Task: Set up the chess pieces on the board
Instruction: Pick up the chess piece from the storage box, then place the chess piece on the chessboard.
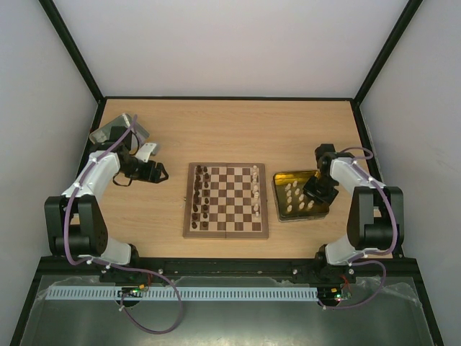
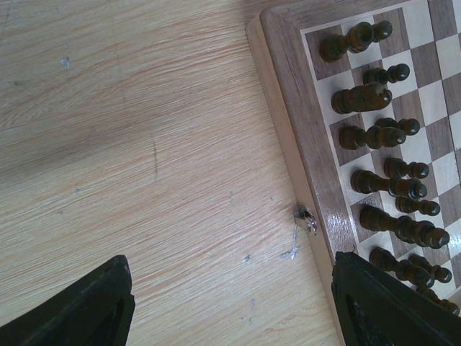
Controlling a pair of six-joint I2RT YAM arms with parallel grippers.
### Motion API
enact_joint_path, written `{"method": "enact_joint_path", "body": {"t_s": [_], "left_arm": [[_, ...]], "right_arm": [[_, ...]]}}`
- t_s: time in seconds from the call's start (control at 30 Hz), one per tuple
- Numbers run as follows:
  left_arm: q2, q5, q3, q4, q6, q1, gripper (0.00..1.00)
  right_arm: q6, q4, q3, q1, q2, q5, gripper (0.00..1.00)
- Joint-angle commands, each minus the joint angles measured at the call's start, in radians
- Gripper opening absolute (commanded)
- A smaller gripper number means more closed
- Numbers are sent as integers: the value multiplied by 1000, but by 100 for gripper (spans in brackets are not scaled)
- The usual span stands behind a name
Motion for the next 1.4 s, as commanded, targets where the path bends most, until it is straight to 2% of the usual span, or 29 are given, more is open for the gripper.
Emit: {"method": "enact_joint_path", "body": {"t_s": [0.0, 0.13, 0.33, 0.47, 0.73, 1.03, 1.37], "left_arm": [[13, 23, -12, 1, -3, -5, 75], [19, 28, -14, 3, -3, -6, 75], [23, 35, -12, 1, -1, -6, 75], [17, 35, -12, 1, -4, -6, 75], [17, 31, -17, 11, -14, -7, 75], [11, 22, -22, 20, -23, -16, 76], [3, 17, -26, 25, -27, -16, 76]], "right_arm": [[-10, -81, 45, 20, -62, 103, 7], [39, -100, 78, 69, -141, 135, 7], [44, -175, 112, 132, -191, 64, 7], [46, -274, 176, 270, -228, 69, 7], [45, -392, 264, 515, -232, -83, 7], [137, -293, 196, 749, -181, -130, 8], [193, -189, 138, 822, -104, -120, 10]]}}
